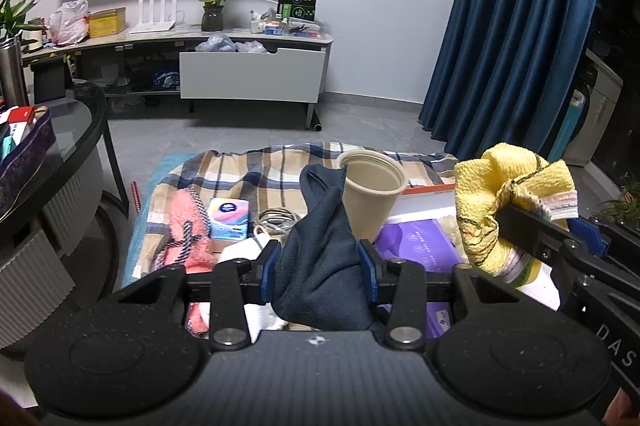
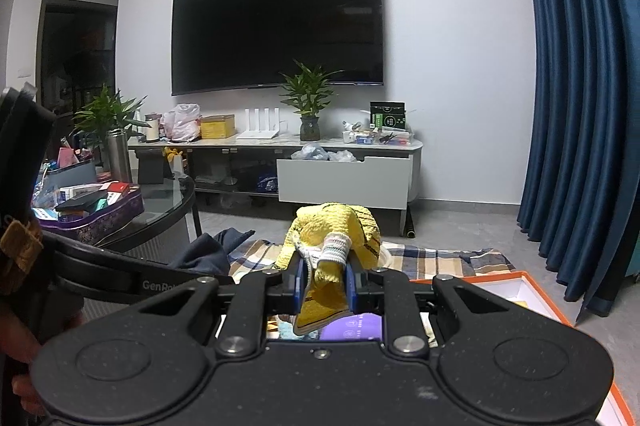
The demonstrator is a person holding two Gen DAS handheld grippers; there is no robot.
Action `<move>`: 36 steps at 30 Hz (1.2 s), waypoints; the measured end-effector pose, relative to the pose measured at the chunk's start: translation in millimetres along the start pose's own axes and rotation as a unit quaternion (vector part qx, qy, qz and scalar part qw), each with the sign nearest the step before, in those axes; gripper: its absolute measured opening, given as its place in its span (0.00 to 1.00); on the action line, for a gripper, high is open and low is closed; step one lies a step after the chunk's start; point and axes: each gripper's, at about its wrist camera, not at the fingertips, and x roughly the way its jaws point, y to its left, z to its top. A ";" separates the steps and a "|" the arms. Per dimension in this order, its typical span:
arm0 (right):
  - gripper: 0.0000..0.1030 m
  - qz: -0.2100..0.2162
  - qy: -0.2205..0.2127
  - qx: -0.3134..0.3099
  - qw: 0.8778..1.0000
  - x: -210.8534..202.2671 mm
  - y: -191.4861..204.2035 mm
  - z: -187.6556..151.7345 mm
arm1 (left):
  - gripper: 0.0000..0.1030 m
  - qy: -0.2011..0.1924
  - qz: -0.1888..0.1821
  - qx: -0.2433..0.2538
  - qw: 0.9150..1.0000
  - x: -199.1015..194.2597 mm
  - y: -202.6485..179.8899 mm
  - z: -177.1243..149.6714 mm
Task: Organize soft objects
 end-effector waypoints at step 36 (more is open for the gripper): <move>0.25 -0.067 0.001 0.035 0.997 -12.5 -50.6 -7.5 | 0.41 0.018 -0.058 0.038 0.997 21.2 -55.3 -4.3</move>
